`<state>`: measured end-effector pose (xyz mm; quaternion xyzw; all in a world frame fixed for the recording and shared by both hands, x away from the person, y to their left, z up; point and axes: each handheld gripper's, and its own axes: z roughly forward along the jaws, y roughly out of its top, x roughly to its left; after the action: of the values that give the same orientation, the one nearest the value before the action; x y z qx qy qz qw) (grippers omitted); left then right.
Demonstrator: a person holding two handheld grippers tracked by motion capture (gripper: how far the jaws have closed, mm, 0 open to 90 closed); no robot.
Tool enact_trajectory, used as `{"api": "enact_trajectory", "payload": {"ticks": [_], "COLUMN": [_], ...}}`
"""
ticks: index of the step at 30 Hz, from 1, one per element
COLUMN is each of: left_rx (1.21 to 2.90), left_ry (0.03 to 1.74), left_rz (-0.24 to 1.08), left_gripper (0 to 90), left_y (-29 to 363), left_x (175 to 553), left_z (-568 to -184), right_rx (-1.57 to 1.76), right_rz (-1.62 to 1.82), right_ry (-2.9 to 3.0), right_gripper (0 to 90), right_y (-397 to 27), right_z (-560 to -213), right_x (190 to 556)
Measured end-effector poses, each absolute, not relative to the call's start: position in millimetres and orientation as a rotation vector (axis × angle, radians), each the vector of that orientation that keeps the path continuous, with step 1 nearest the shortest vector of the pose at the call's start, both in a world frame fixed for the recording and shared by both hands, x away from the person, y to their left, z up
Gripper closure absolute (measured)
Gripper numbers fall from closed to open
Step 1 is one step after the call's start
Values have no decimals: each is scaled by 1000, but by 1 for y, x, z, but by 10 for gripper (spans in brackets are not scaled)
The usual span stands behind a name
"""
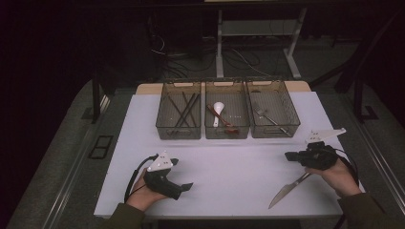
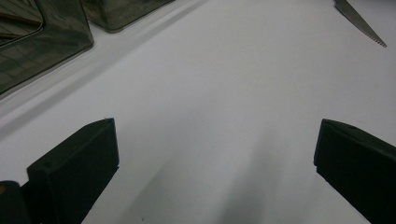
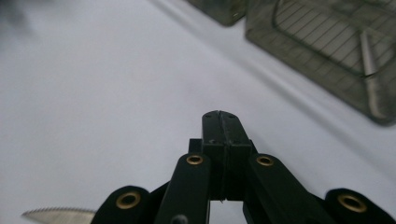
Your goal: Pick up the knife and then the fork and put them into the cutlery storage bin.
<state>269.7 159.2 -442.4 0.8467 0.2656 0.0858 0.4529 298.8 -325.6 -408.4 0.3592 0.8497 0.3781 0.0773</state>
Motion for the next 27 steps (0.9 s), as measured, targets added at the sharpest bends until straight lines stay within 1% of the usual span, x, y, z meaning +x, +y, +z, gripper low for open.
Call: {"api": "enact_trajectory", "payload": {"ticks": [14, 27], "left_rx": [2090, 2089], "left_ry": [656, 660], "left_rz": [214, 214], "left_gripper": [0, 0], "left_y": [159, 158], "left_x": [269, 269], "left_z": [-442, -442], "right_rx": [1030, 1000], "right_rz": [1089, 1052], "right_ry": [2638, 2698], "right_gripper": [890, 890], "right_y": [-323, -320], "right_z": [-428, -439], "right_x": [254, 229]}}
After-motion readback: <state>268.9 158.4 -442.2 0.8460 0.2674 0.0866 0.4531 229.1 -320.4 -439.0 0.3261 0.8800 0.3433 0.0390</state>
